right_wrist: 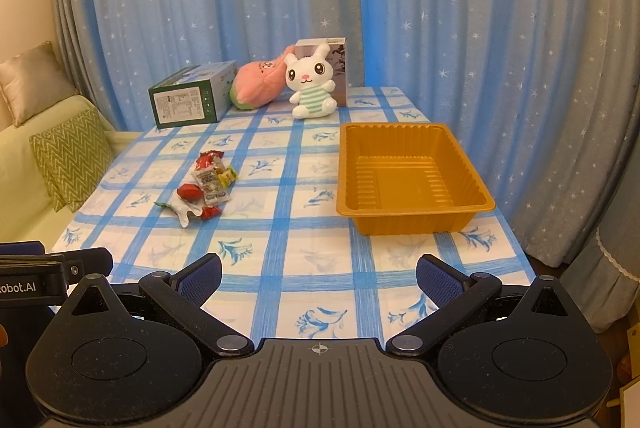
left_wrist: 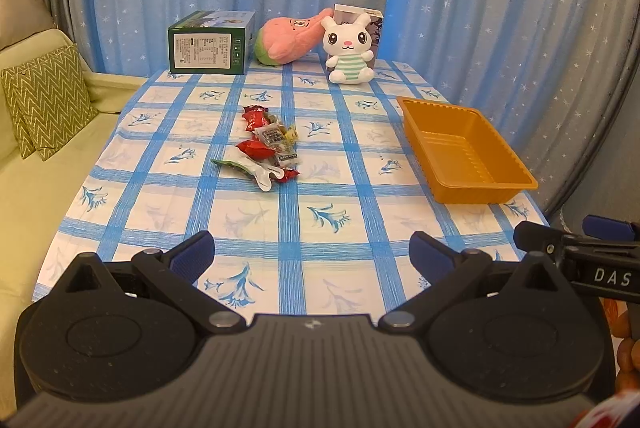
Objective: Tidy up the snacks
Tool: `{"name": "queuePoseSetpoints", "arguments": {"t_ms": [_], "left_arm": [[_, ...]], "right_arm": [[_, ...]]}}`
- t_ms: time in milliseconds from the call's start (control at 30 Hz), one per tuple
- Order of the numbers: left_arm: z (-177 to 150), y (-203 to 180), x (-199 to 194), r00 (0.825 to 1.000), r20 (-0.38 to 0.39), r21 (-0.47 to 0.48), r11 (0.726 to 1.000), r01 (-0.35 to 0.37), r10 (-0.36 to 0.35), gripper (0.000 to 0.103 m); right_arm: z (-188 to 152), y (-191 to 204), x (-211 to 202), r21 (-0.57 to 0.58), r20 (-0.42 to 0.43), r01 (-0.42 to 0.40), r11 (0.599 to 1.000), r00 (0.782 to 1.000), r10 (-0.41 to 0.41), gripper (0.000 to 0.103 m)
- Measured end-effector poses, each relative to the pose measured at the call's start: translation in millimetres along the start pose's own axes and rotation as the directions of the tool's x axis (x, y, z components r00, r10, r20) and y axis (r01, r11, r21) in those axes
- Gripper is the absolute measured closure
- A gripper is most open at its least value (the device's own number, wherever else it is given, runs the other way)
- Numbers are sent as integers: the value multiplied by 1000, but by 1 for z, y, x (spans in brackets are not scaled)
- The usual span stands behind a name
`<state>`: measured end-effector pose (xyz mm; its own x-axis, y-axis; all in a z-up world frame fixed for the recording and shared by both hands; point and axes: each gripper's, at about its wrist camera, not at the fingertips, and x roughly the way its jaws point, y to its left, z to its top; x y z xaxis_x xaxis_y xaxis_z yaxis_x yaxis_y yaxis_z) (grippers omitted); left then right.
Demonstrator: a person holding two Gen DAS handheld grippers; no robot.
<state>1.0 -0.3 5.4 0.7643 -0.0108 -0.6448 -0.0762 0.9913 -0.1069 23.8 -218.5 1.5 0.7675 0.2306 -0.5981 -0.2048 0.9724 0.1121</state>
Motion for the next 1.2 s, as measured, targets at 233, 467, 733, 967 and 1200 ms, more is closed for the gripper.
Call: {"name": "queuePoseSetpoints", "arguments": {"t_ms": [233, 467, 733, 967, 1200], "left_arm": [[-1, -1, 0, 1000, 1, -1, 1000, 0, 0, 0], [0, -2, 0, 1000, 2, 2, 1000, -1, 1, 0], [2, -5, 0, 1000, 2, 3, 1000, 1, -1, 0], [3, -9, -1, 1000, 3, 8, 1000, 4, -4, 0], [2, -9, -1, 1000, 4, 7, 1000, 3, -3, 0]], "right_arm": [[0, 0, 0, 0, 0, 1, 1000, 1000, -1, 0], [0, 0, 1, 0, -1, 3, 1000, 1000, -3, 0], [0, 0, 0, -2, -1, 3, 1000, 1000, -3, 0], [0, 0, 0, 1, -1, 2, 1000, 1000, -2, 0], [0, 0, 0, -2, -2, 3, 1000, 1000, -3, 0]]}}
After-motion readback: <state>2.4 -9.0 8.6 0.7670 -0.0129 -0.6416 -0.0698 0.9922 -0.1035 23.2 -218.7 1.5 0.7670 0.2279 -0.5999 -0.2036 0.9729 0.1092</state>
